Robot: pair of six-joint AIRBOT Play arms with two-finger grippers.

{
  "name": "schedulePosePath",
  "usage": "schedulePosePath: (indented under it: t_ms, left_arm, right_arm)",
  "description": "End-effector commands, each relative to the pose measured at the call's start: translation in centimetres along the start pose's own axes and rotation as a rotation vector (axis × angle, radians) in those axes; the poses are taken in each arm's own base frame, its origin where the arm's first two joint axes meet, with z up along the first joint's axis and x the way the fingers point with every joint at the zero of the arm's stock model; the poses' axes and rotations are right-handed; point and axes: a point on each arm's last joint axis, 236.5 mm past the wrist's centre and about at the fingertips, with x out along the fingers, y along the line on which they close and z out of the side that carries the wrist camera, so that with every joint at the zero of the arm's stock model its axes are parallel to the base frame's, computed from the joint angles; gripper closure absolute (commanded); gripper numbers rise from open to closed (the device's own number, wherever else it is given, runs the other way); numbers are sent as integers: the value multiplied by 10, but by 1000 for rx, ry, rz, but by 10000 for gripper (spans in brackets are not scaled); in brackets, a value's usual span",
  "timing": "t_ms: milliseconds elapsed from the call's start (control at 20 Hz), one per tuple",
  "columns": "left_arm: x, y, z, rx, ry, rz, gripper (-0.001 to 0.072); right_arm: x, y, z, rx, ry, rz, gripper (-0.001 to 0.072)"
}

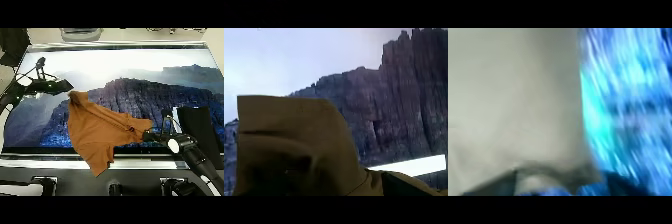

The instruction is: Fold the shirts.

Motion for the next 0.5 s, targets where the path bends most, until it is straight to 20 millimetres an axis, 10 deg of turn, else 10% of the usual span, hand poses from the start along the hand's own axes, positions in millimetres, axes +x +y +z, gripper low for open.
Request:
schedulePosePath:
  t_ms: [0, 250, 350, 450]
  left_arm:
    - [-17, 5, -10, -12, 93, -9, -7]
    - [-106, 57, -37, -152, 215, 90, -5]
    - [-111, 60, -92, -227, 350, 75, -5]
    - [-105, 54, -164, -311, 477, 54, -5]
  right_arm:
    - [-29, 11, 59, -17, -165, 30, 27]
    - [-173, -63, 171, -265, -428, -235, 47]
    - [-175, -85, 173, -319, -365, -245, 47]
    - [-128, -81, 136, -346, -135, -74, 46]
